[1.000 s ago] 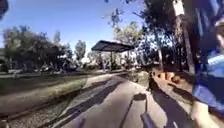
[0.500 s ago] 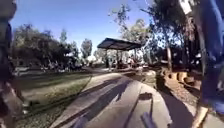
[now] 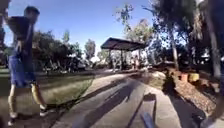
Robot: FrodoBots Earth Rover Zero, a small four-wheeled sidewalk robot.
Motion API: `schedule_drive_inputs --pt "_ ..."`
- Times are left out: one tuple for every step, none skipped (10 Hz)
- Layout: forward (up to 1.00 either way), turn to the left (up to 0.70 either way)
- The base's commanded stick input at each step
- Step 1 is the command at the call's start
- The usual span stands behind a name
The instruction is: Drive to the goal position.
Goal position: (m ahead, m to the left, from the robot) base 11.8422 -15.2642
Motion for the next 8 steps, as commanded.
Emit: schedule_drive_inputs --pt "0.97 0.00" --pt "0.98 0.00" --pt "0.98 0.00" --pt "0.98 0.00" --pt "0.98 0.00" --pt "0.98 0.00" --pt "0.98 0.00" --pt "0.98 0.00"
